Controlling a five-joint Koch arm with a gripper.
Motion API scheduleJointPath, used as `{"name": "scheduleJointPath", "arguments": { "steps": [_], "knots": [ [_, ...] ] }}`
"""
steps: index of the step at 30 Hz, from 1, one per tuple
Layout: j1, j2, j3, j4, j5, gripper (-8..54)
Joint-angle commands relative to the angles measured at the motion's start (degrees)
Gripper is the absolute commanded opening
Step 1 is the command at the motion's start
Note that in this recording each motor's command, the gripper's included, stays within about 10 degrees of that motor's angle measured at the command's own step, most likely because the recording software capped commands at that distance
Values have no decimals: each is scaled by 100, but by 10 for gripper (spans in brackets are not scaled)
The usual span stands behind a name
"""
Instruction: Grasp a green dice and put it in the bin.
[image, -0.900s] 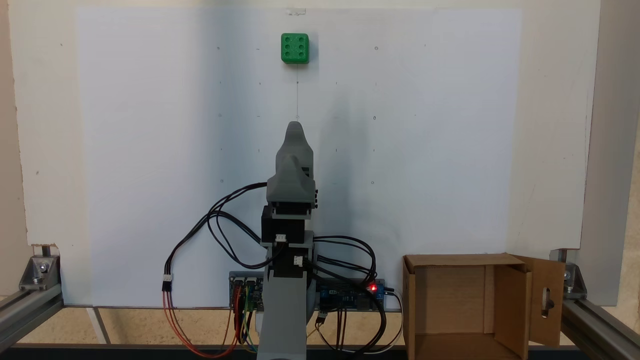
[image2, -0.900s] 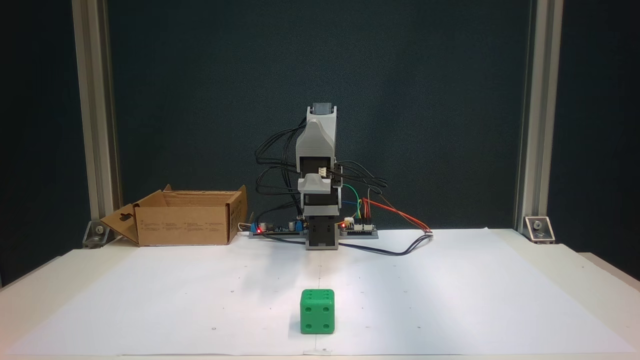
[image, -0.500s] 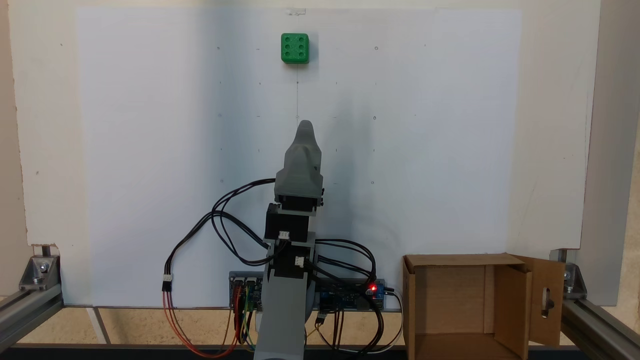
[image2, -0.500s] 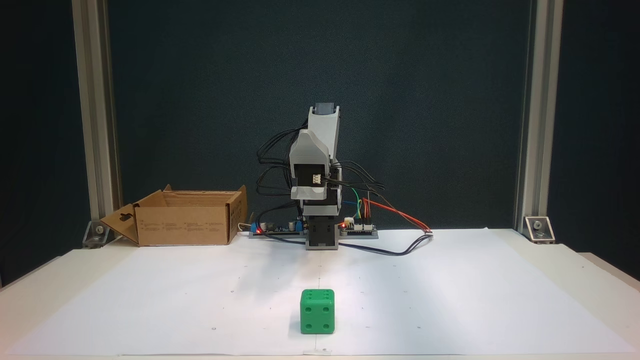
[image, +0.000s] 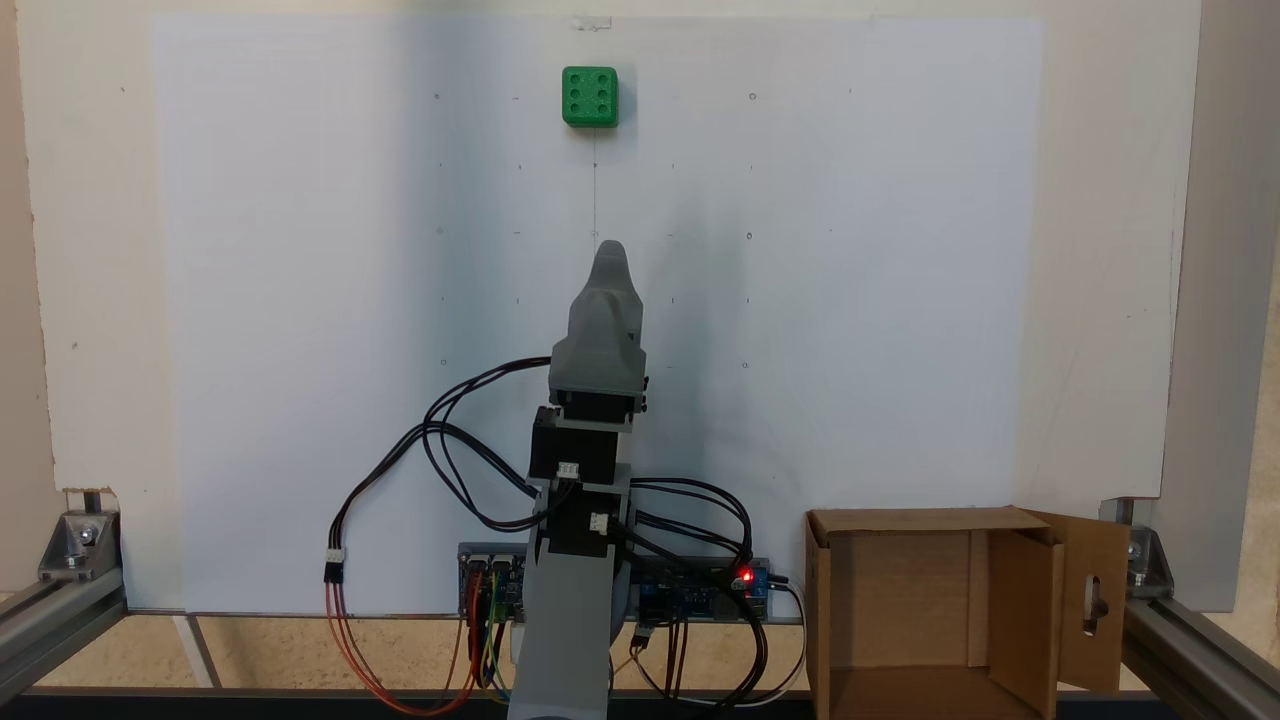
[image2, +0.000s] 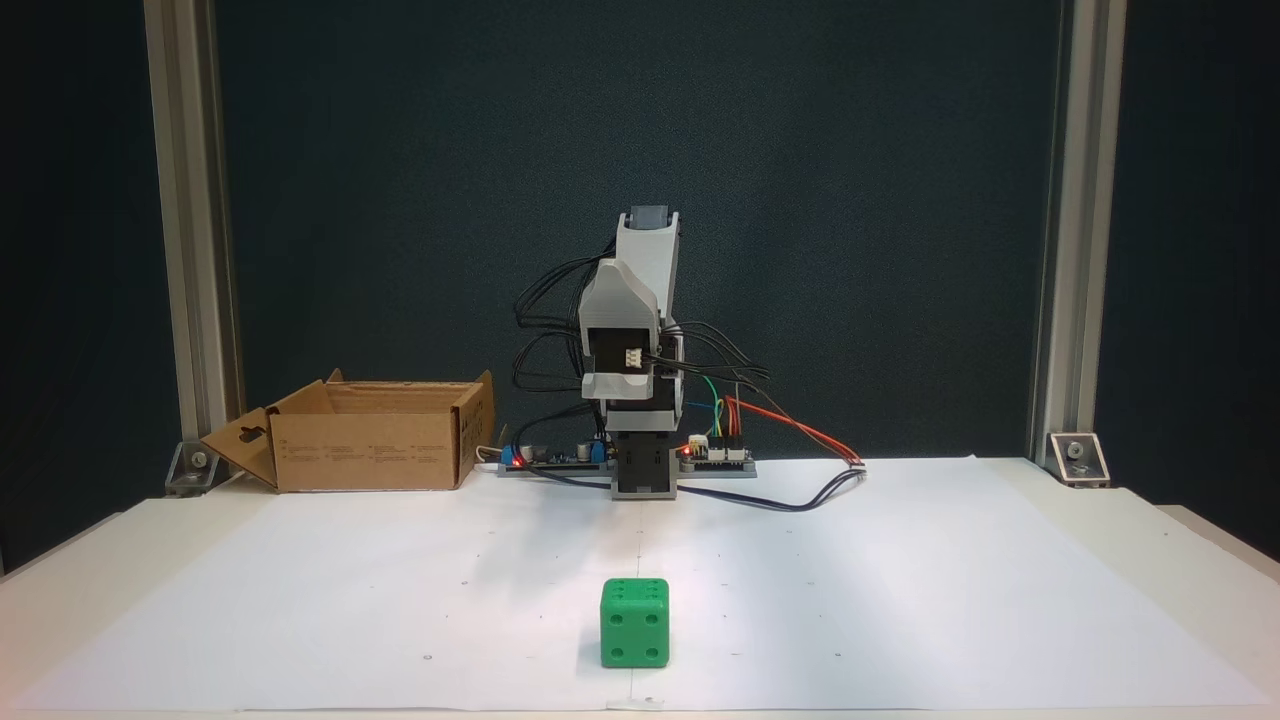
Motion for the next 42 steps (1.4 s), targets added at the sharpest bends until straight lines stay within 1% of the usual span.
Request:
{"name": "scheduleJointPath", "arguments": {
  "steps": [1, 19, 24, 27, 37, 42],
  "knots": [
    [26, 615, 299, -62, 79, 447],
    [-62, 606, 299, 141, 53, 438],
    [-79, 606, 229, 404, 26, 422],
    [-44, 615, -229, 1433, 26, 424],
    [132, 624, -2997, 5359, 26, 437],
    [44, 624, -3814, 7319, 35, 433]
  ]
}}
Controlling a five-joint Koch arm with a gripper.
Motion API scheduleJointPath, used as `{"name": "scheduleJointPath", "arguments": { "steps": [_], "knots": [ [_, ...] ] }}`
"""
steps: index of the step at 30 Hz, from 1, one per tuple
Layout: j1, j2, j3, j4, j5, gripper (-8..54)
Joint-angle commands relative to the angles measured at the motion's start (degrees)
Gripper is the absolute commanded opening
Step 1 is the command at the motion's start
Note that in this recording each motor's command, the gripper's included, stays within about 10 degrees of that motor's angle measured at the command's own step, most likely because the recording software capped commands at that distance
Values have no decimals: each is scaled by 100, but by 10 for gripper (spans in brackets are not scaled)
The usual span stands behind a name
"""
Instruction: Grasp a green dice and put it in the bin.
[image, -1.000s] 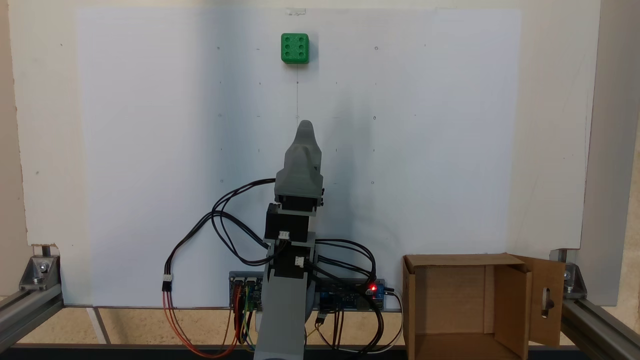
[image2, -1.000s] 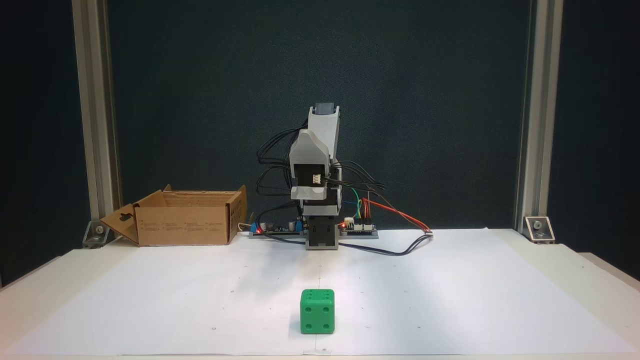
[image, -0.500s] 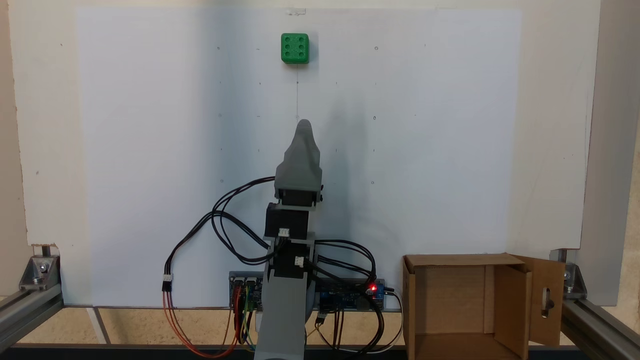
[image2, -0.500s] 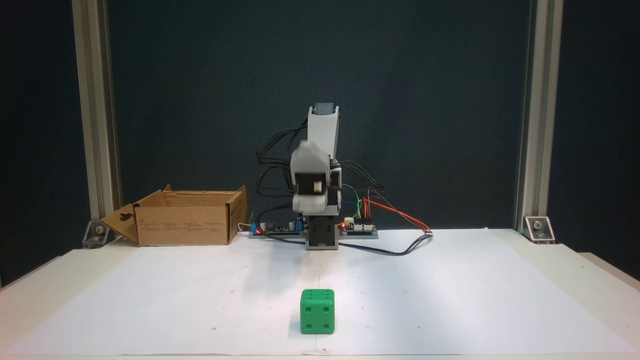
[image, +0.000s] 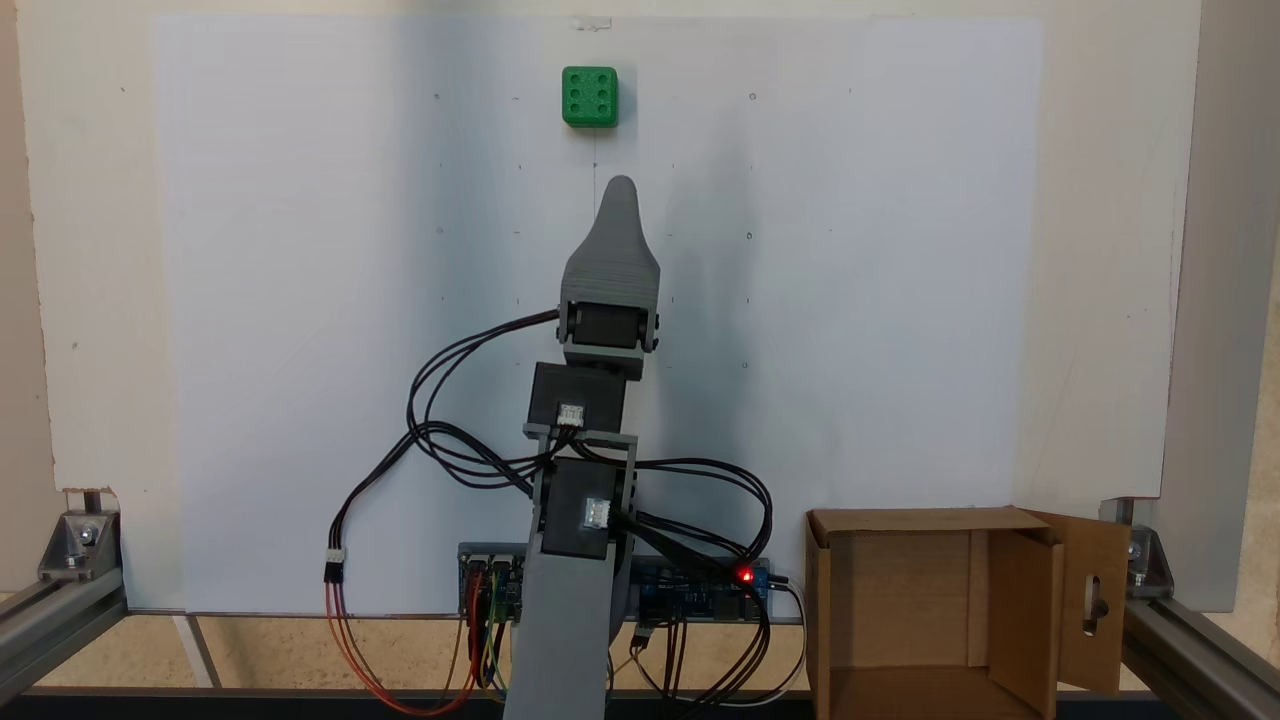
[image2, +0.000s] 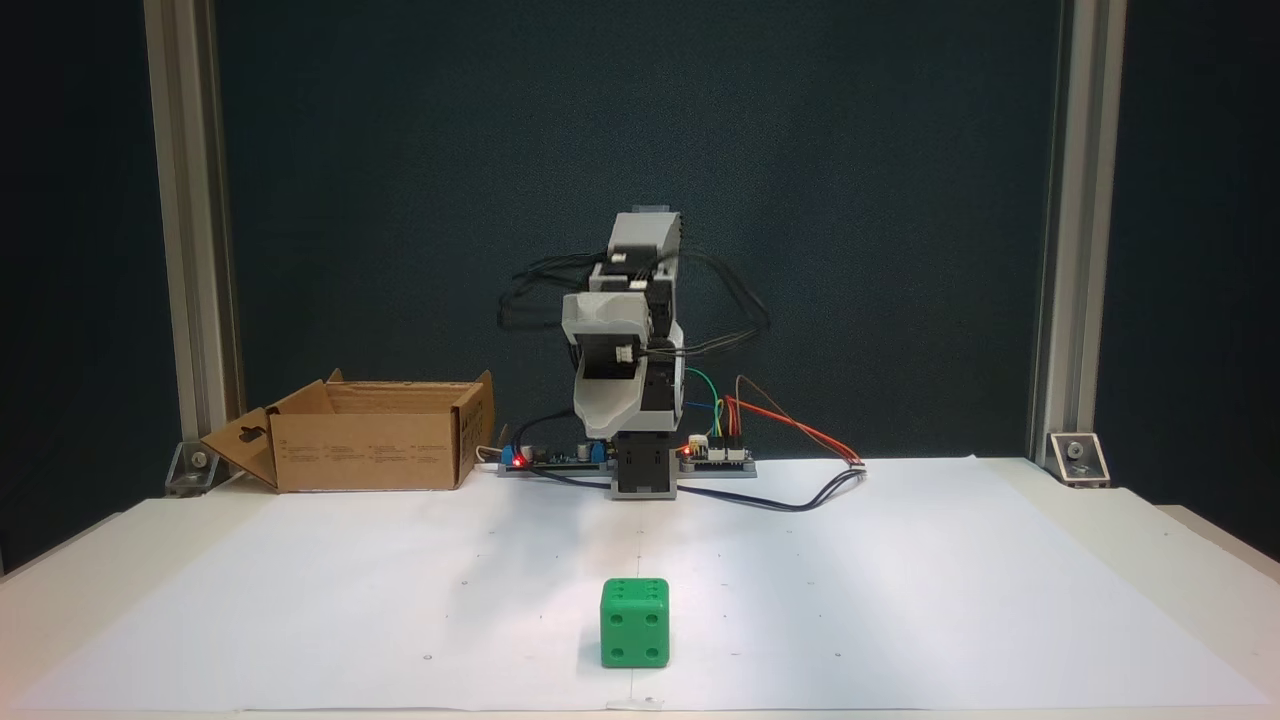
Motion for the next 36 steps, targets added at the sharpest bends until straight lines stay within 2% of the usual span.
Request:
{"name": "scheduleJointPath", "arguments": {
  "steps": [1, 14, 18, 26, 36],
  "knots": [
    [-44, 624, -606, 912, 53, 433],
    [-413, 519, -3744, 5799, 378, 432],
    [-413, -299, -4553, 7258, 396, 432],
    [-387, -2250, -5414, 7304, 396, 432],
    [-519, -3990, -6768, 7304, 422, 433]
  ]
}}
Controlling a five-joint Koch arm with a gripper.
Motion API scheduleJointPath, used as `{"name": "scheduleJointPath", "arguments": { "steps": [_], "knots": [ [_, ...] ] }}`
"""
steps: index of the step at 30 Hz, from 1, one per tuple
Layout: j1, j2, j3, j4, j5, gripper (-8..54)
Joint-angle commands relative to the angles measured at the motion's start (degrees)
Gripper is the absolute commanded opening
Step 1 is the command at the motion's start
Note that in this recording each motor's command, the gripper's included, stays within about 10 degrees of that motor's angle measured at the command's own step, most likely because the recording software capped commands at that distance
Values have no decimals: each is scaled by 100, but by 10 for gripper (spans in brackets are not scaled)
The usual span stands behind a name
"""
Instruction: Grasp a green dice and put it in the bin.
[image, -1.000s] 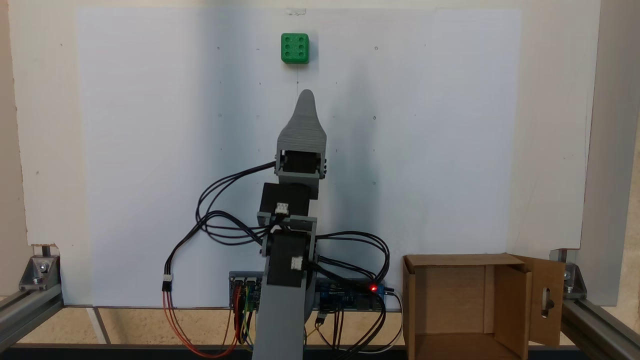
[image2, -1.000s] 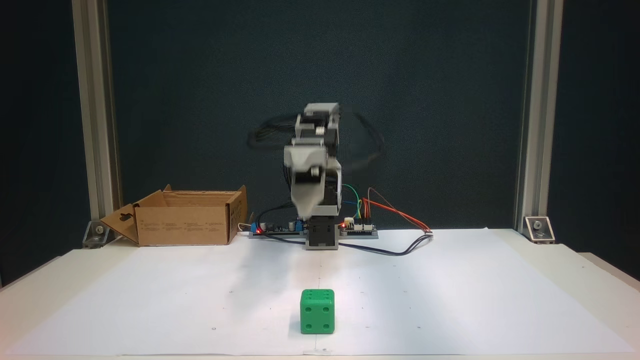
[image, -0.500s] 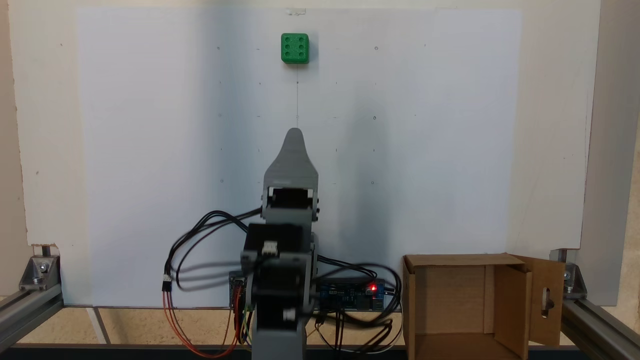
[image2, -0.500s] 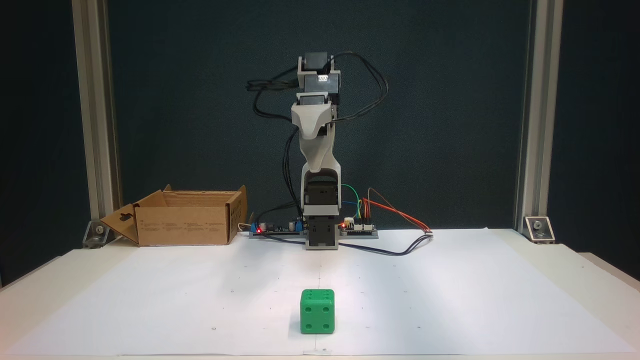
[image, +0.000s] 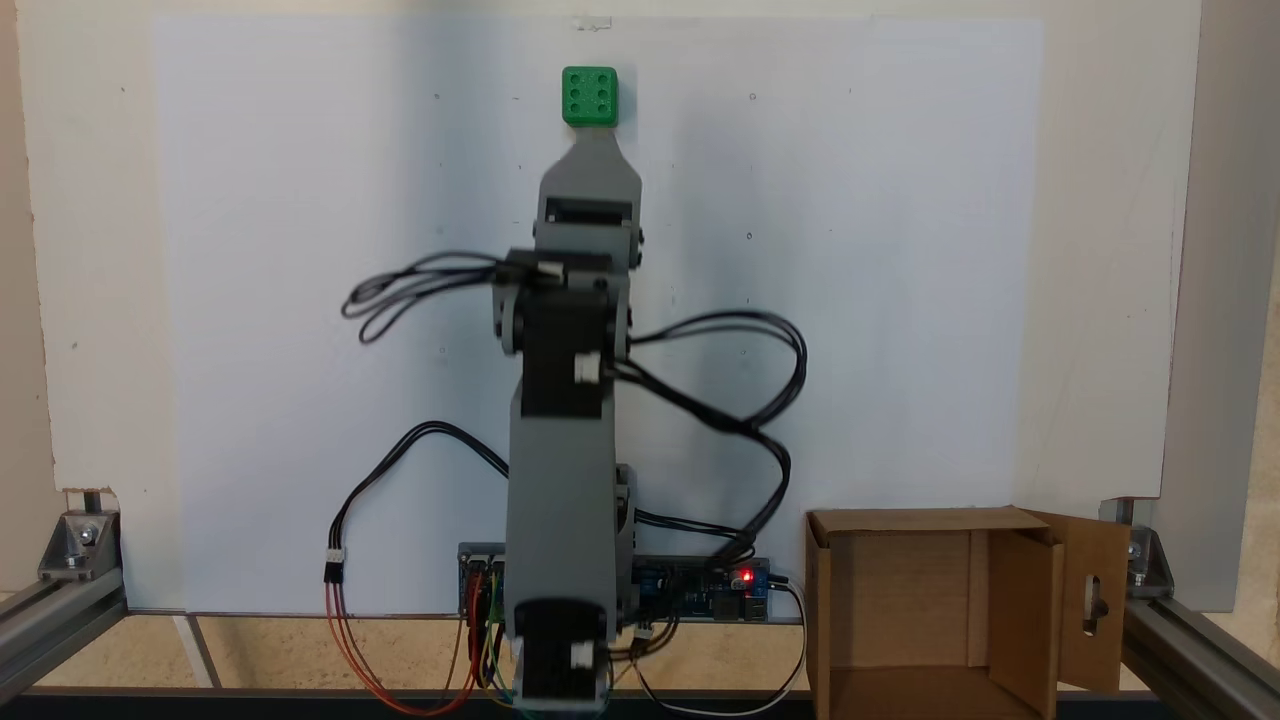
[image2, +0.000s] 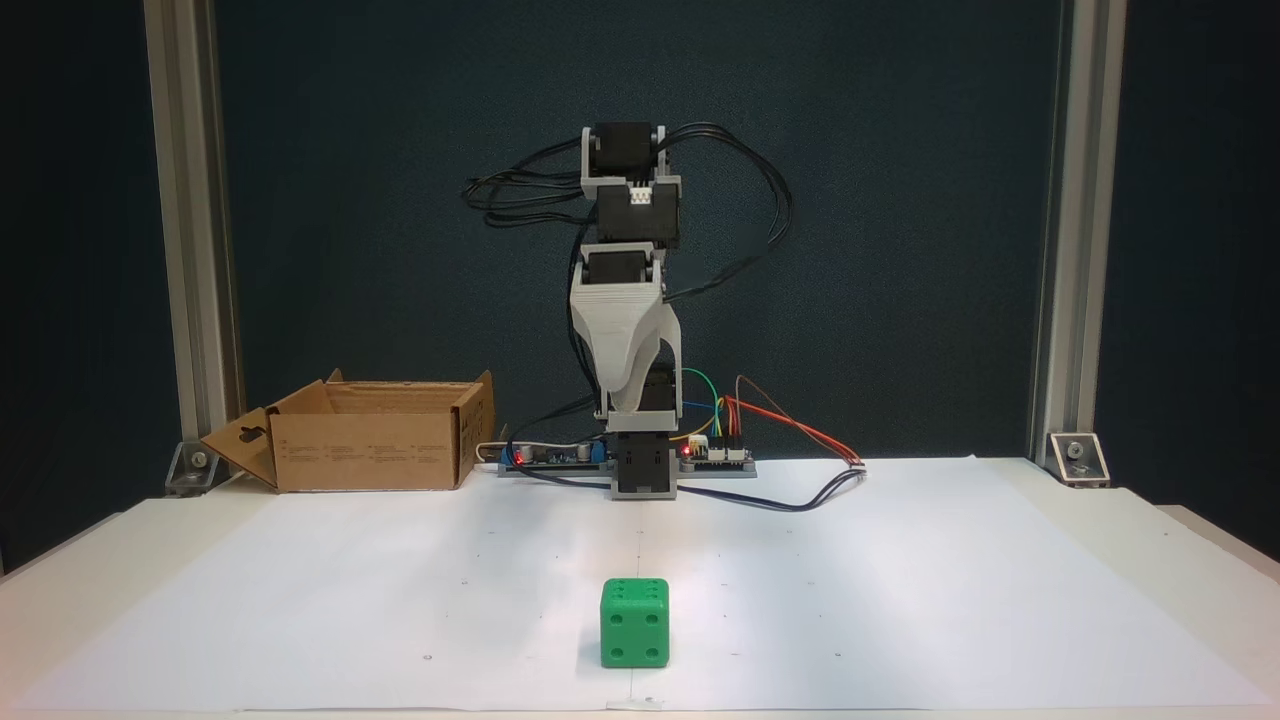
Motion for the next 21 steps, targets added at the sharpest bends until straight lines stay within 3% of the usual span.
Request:
{"name": "scheduleJointPath", "arguments": {
  "steps": [1, 8, 21],
  "knots": [
    [-88, -281, -650, -44, 255, 433],
    [-193, -1072, -1450, -35, 246, 432],
    [-211, -1345, -1696, -62, 255, 432]
  ]
}}
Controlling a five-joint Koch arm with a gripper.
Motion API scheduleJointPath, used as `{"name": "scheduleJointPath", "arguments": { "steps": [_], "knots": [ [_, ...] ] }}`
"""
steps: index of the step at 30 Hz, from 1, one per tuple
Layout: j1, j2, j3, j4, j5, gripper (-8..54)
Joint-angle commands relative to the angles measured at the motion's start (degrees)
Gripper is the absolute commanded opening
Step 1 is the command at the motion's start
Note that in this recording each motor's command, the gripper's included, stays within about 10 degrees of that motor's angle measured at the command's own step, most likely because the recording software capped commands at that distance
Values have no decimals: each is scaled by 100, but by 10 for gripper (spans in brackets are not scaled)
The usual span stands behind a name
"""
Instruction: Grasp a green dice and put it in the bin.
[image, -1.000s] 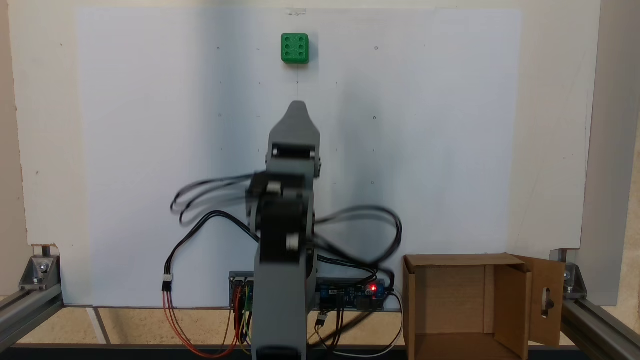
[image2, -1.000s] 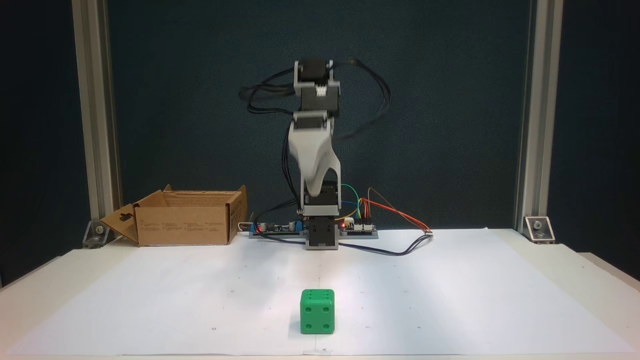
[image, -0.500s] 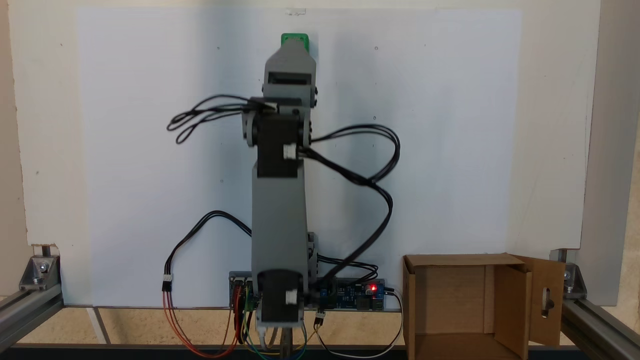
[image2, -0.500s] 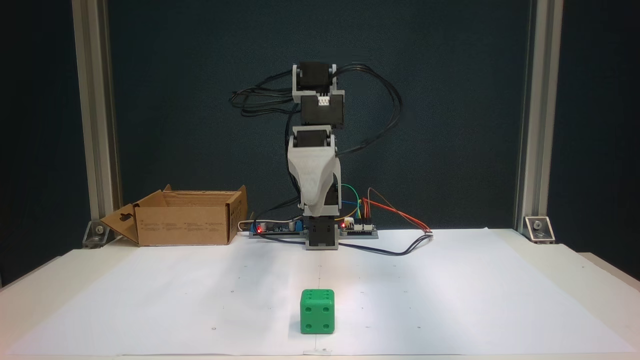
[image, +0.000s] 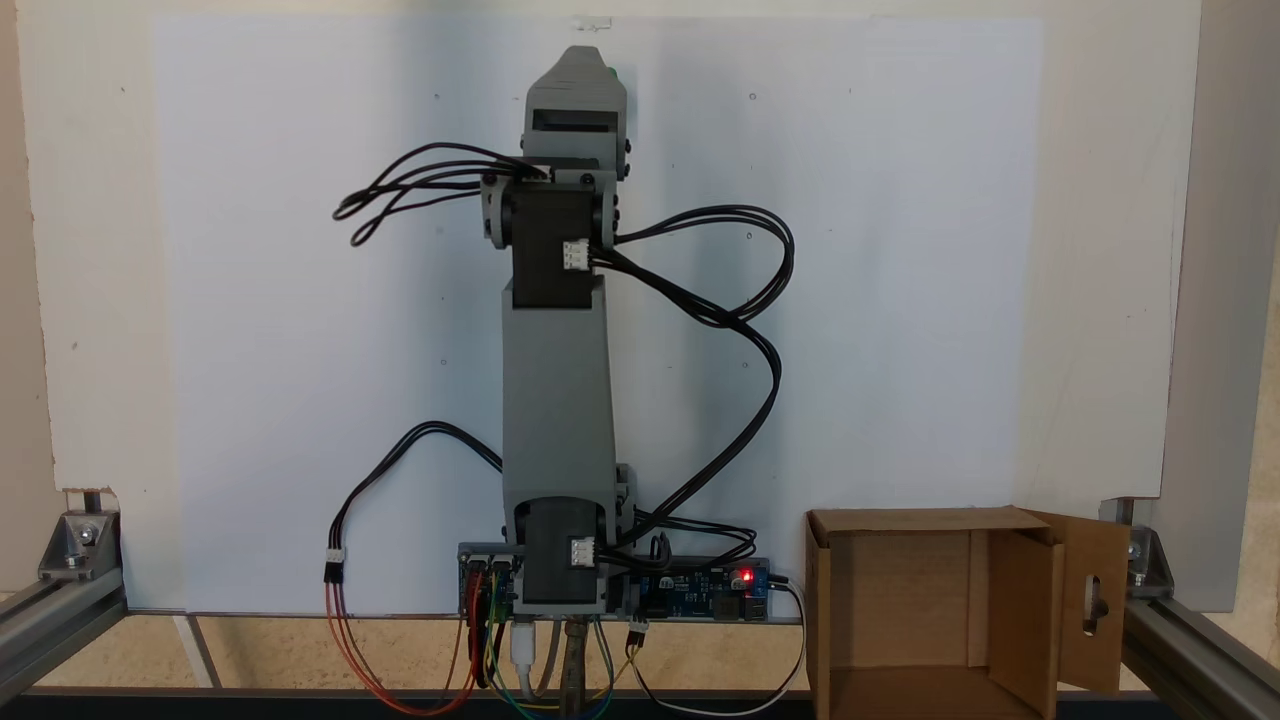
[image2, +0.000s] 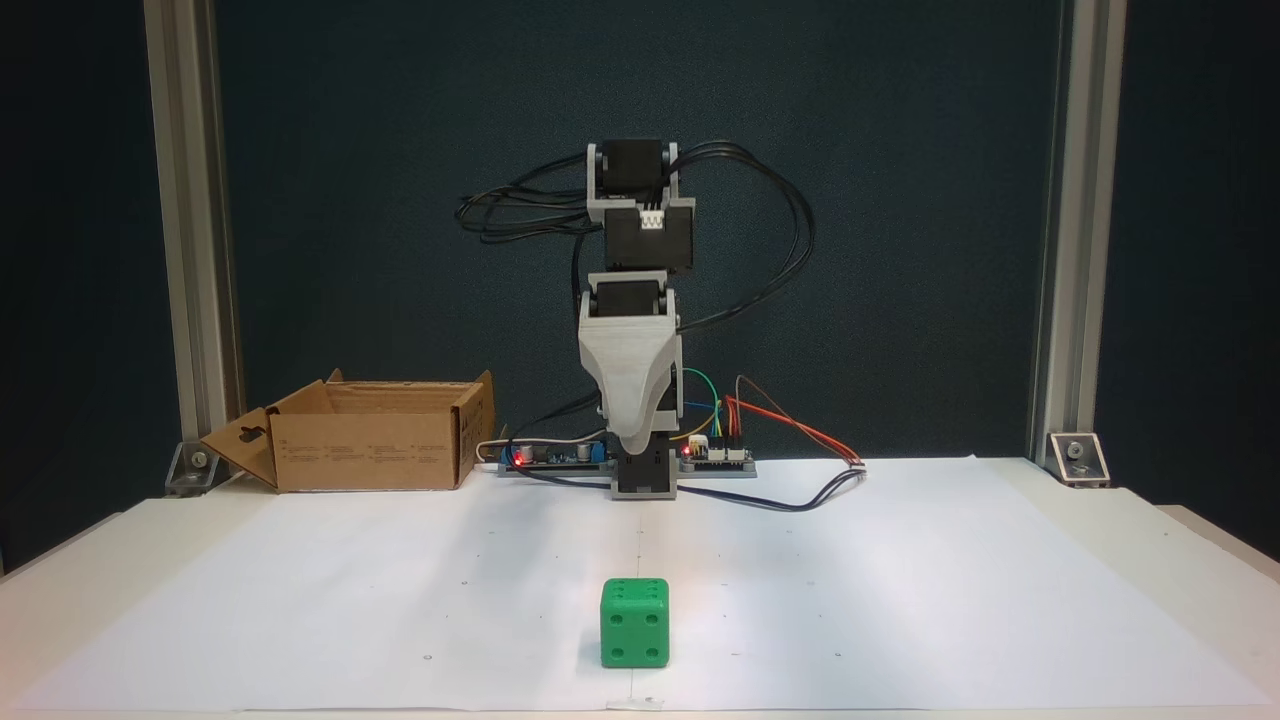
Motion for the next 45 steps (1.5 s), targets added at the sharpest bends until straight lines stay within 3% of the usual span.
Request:
{"name": "scheduleJointPath", "arguments": {
  "steps": [1, 45],
  "knots": [
    [-53, 70, -378, -62, 255, 432],
    [18, -1608, -378, -1178, 308, 433]
  ]
}}
